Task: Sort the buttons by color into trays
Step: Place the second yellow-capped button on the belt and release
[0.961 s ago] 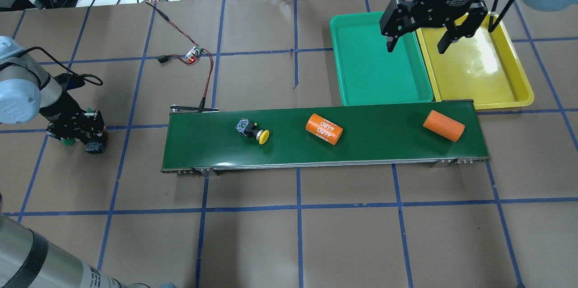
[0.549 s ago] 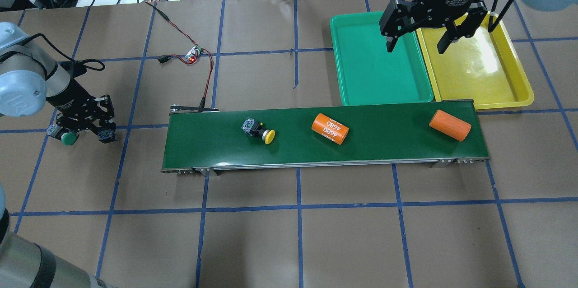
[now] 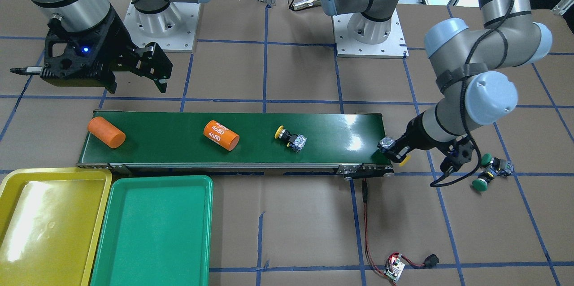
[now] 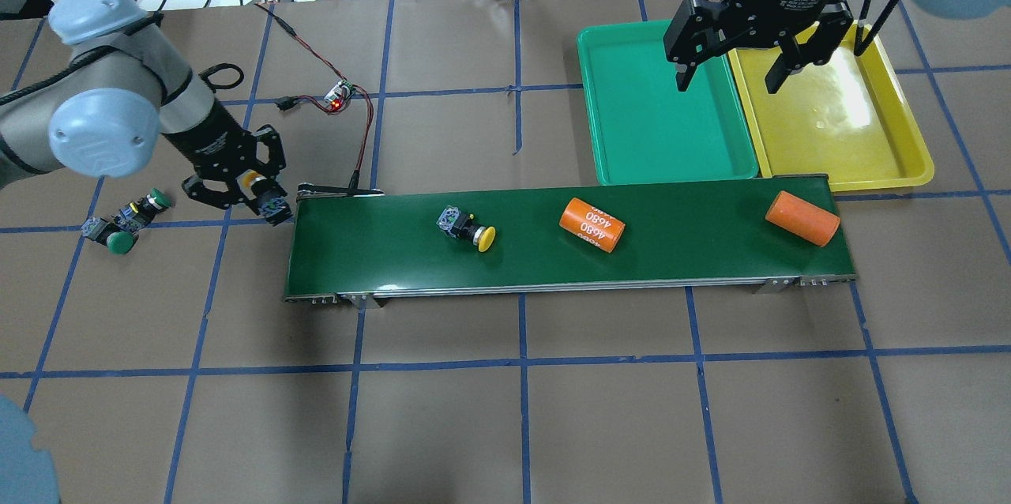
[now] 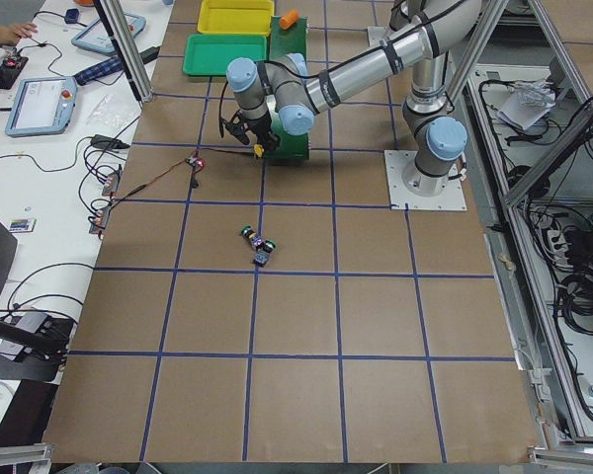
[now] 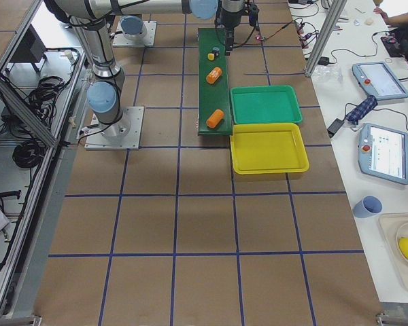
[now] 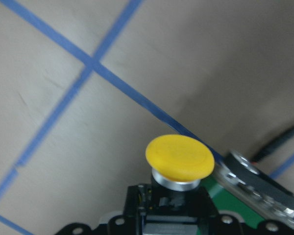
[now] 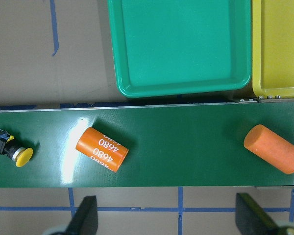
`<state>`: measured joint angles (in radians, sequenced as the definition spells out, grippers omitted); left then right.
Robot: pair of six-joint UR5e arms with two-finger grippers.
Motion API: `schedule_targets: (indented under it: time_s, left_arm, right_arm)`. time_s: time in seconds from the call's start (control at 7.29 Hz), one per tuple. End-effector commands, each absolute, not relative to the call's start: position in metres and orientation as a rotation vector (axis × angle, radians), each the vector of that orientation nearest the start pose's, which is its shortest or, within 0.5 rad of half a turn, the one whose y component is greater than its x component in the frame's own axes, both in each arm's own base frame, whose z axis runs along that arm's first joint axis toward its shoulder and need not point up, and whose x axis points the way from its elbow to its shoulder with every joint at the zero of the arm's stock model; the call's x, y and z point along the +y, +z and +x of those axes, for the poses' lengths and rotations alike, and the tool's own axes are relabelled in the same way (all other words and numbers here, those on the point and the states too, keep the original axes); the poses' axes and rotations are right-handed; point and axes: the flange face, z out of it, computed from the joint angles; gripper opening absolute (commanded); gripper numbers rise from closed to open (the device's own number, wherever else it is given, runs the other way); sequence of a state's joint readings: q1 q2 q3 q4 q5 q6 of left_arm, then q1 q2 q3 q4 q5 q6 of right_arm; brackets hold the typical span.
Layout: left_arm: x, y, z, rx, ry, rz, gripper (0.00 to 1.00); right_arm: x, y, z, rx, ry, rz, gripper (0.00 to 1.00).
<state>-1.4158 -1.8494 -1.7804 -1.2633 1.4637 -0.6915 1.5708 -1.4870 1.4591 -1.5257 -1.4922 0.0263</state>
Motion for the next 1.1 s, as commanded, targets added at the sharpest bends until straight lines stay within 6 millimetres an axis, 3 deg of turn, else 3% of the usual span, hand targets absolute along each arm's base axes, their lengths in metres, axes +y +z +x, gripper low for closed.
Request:
schedule_targets:
  time_s: [0.0, 0.27, 0.55, 0.69, 0.82, 0.96]
  left_arm:
    - [-0.551, 0.267, -0.142, 2.803, 0.318, -1.48, 0.0]
    - [-0.549, 0.263, -0.153, 2.791, 0.451, -1.636, 0.0]
    - [-0.544, 0.257, -0.154, 2.785, 0.476, -1.629, 0.85]
    - [-0.541, 0.266, -0.156, 2.795, 0.458, -1.623, 1.0]
    - [-0.541, 0.267, -0.152, 2.788, 0.463, -1.631, 1.0]
    - [-0.547, 0.282, -0.142, 2.873, 0.416, -1.548, 1.0]
  right_arm:
    - [-0.526, 0.496, 0.141, 3.063, 0.03, 0.043, 1.0]
    - [-0.526, 0.495, 0.141, 3.062, 0.03, 0.043, 1.0]
    - [-0.526, 0.494, 0.142, 3.06, 0.032, 0.041, 1.0]
    - [-0.526, 0.496, 0.142, 3.06, 0.028, 0.041, 1.0]
    - [-0.525, 0.497, 0.142, 3.059, 0.028, 0.039, 1.0]
    - [-0.525, 0.497, 0.142, 3.059, 0.027, 0.041, 1.0]
